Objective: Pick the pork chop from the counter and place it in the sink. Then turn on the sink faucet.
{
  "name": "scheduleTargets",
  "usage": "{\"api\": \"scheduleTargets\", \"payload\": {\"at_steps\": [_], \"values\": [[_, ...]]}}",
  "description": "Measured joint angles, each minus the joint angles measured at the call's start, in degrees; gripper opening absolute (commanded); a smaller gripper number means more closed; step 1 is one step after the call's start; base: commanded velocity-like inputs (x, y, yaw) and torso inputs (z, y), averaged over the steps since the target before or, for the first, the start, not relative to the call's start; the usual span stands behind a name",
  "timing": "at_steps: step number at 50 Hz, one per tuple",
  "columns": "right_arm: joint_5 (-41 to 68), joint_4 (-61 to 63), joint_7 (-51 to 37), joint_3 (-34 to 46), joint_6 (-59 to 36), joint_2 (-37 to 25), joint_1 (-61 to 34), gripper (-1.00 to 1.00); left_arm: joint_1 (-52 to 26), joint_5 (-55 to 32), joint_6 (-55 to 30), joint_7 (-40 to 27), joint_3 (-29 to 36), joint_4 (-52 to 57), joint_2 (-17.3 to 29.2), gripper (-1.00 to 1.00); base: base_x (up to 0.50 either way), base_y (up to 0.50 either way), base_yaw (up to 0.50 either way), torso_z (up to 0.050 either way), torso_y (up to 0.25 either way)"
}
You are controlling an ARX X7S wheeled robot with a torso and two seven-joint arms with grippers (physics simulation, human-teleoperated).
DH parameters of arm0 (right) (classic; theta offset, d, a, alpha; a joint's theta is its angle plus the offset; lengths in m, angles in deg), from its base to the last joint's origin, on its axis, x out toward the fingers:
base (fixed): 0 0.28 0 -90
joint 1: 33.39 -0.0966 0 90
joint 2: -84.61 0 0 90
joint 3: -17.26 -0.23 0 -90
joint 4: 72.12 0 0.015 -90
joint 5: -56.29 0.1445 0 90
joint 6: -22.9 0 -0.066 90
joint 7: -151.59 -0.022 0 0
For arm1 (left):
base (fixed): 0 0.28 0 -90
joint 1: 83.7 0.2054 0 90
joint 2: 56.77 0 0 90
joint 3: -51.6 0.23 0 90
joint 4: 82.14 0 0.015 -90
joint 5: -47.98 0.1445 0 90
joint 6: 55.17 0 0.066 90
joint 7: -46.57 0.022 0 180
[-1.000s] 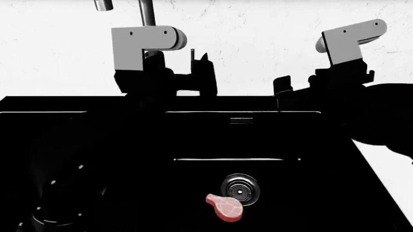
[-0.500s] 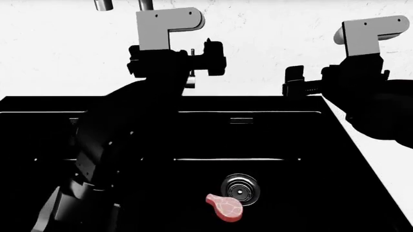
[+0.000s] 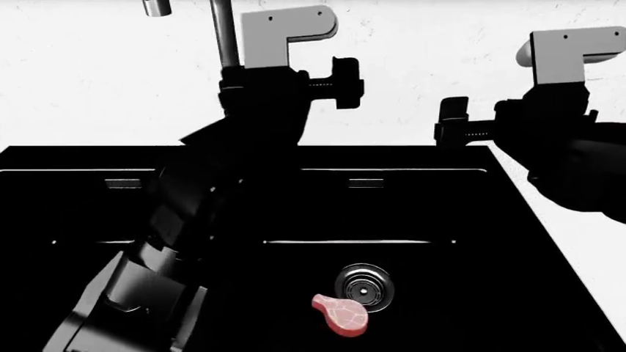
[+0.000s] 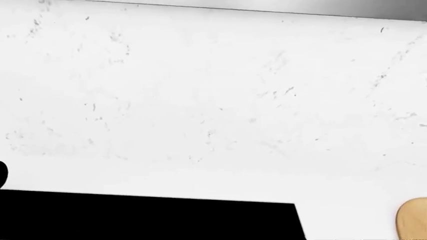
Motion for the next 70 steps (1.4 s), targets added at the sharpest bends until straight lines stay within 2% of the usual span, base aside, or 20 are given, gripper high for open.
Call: {"api": "scheduleTargets", "payload": {"at_steps": [19,49,60,70], "values": [[-0.18,-0.27,0.51,0.23,0.55,-0.09,0.48,1.0,-1.77,-2.5,7.2,-1.72,6.18,-8.09,0.07,1.0,0.0,0.0,0.0,0.0,0.0],[-0.92,-1.2,1.92,0.78,2.0,-0.29,2.06,1.0,-3.72,-4.85,17.08,0.67,14.93,-20.05,-0.26,1.0,0.0,0.0,0.0,0.0,0.0],[-0.97,-1.27,2.22,0.93,2.28,-0.41,2.5,1.0,-5.77,-7.17,20.48,1.57,18.72,-23.97,-0.42,1.0,0.0,0.0,0.0,0.003,-0.2],[-0.67,-0.92,2.18,0.83,2.44,-0.68,2.98,1.0,-7.28,-8.14,23.18,1.44,21.98,-24.49,-0.1,1.0,0.0,0.0,0.0,0.0,0.0]]}}
